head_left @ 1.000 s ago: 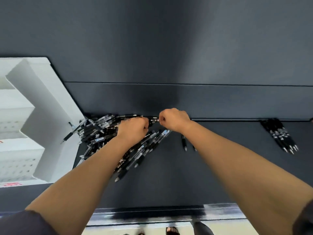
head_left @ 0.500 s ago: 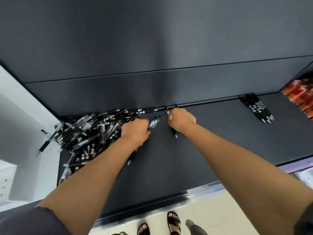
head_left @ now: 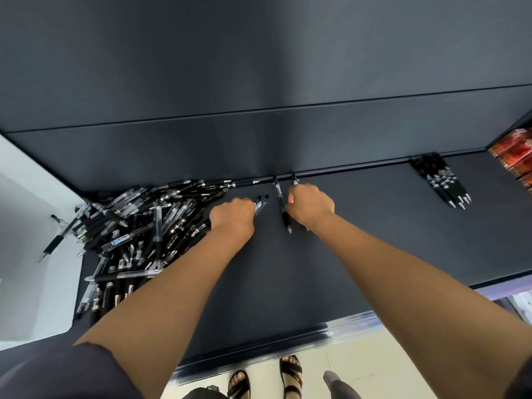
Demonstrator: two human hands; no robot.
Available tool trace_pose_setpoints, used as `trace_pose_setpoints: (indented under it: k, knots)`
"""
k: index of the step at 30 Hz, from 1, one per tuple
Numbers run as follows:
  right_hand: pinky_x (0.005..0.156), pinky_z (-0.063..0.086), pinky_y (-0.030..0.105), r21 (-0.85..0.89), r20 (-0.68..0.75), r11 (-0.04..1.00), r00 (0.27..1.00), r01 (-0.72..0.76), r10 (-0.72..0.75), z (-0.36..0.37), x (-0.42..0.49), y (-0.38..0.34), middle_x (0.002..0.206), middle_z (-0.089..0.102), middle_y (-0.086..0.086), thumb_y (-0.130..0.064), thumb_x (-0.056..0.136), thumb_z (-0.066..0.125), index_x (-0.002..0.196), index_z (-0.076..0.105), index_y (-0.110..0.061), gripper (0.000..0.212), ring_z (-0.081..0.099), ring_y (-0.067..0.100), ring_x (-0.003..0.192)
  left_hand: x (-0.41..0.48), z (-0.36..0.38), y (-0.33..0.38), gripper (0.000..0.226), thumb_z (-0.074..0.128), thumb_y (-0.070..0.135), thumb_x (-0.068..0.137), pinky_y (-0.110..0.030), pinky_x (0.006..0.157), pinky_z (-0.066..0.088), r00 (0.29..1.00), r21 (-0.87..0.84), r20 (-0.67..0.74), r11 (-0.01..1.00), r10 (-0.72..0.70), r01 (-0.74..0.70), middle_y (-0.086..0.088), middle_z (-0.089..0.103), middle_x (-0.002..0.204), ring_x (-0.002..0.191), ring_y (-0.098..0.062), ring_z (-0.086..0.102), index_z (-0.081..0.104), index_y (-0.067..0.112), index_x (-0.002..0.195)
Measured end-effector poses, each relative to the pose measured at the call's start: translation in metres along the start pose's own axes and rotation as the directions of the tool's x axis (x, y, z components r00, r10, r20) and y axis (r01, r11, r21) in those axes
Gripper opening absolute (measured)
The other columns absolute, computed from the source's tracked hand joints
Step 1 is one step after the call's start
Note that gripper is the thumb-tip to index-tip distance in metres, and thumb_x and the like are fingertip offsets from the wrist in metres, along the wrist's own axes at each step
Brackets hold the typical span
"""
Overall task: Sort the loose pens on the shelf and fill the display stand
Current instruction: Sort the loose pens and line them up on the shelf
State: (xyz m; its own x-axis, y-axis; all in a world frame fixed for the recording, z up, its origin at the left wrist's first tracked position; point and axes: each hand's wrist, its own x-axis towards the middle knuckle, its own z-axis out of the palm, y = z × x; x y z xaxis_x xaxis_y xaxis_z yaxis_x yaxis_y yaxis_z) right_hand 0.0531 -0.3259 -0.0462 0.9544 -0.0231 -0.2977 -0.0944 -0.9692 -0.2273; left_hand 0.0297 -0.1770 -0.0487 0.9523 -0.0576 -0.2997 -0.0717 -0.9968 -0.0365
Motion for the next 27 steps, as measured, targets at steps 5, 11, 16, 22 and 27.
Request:
trace_pose_setpoints:
  k: [5, 11, 16, 22, 27]
  knots:
    - [0.066, 0.042, 0.030, 0.018, 0.003, 0.998, 0.998, 0.064, -0.064, -0.003, 0.006, 0.004, 0.111, 0.057, 0.006, -0.016, 0.090, 0.050, 0.100, 0.064, -0.014, 0.017, 0.060, 0.030, 0.093, 0.004, -0.004, 0.008, 0.015, 0.050, 0.000, 0.083, -0.030, 0.064, 0.039, 0.997, 0.029, 0.083, 1.000, -0.007, 0.005, -0.008, 0.062, 0.105, 0.094, -0.029, 0.062, 0.054, 0.012, 0.093]
    - [0.065, 0.041, 0.032, 0.030, -0.057, 0.989, 0.989, 0.142, -0.140, -0.010, 0.014, 0.011, 0.110, 0.056, 0.008, -0.015, 0.093, 0.045, 0.096, 0.062, -0.015, 0.017, 0.058, 0.030, 0.090, 0.018, -0.019, 0.010, 0.009, 0.046, 0.017, 0.092, -0.032, 0.071, 0.039, 0.990, -0.326, 0.109, 0.937, -0.095, 0.126, -0.011, 0.059, 0.111, 0.102, -0.031, 0.057, 0.053, 0.011, 0.090]
    - [0.066, 0.043, 0.032, 0.066, -0.048, 0.990, 0.991, 0.127, -0.124, -0.017, 0.027, 0.022, 0.116, 0.049, 0.007, -0.013, 0.092, 0.046, 0.103, 0.061, -0.014, 0.018, 0.056, 0.029, 0.090, 0.034, -0.023, 0.018, 0.020, 0.051, 0.017, 0.091, -0.034, 0.070, 0.046, 0.974, -0.580, 0.176, 0.785, -0.139, 0.217, -0.022, 0.062, 0.106, 0.097, -0.036, 0.061, 0.056, -0.002, 0.092]
    - [0.058, 0.039, 0.030, 0.048, 0.048, 0.998, 0.998, 0.028, -0.030, -0.016, 0.038, 0.030, 0.096, 0.054, 0.007, -0.021, 0.091, 0.056, 0.092, 0.050, -0.009, 0.013, 0.055, 0.029, 0.081, 0.038, -0.011, 0.027, 0.018, 0.061, 0.016, 0.086, -0.044, 0.077, 0.057, 0.962, -0.673, 0.167, 0.688, -0.216, 0.271, -0.020, 0.063, 0.094, 0.084, -0.035, 0.065, 0.050, 0.006, 0.076]
    - [0.045, 0.033, 0.023, 0.038, 0.080, 0.999, 0.997, -0.012, 0.009, -0.020, 0.042, 0.031, 0.068, 0.046, 0.002, -0.009, 0.083, 0.056, 0.065, 0.043, -0.014, 0.023, 0.047, 0.019, 0.057, 0.039, -0.013, 0.050, 0.023, 0.068, 0.016, 0.083, -0.042, 0.065, 0.059, 0.958, -0.727, 0.159, 0.629, -0.238, 0.277, -0.014, 0.060, 0.081, 0.060, -0.027, 0.064, 0.047, 0.007, 0.081]
